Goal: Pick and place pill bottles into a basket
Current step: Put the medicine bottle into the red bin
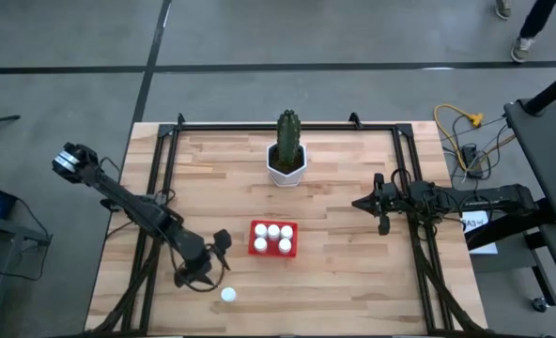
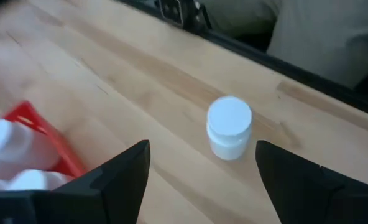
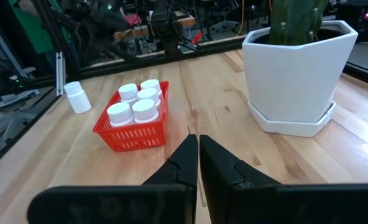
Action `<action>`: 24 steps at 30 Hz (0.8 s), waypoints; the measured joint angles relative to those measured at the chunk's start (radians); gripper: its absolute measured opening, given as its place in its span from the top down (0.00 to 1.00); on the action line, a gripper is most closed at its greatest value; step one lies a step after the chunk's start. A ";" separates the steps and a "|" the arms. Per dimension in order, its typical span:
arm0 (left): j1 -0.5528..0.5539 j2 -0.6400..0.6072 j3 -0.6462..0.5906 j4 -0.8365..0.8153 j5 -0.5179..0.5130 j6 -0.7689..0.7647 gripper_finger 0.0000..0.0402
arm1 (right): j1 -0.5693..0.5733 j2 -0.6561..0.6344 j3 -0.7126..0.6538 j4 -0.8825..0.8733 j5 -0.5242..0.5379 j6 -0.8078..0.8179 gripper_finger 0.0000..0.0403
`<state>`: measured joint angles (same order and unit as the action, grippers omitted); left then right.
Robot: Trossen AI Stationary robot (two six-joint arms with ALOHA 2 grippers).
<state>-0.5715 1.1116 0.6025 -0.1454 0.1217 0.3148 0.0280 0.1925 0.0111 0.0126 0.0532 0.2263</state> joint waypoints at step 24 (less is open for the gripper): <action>-0.052 0.300 0.192 -0.077 0.054 -0.055 0.32 | 0.000 0.000 0.000 0.000 0.000 0.000 0.98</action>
<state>-0.6235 1.4114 0.7947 -0.2222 0.1752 0.2600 0.0280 0.1925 0.0109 0.0124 0.0532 0.2265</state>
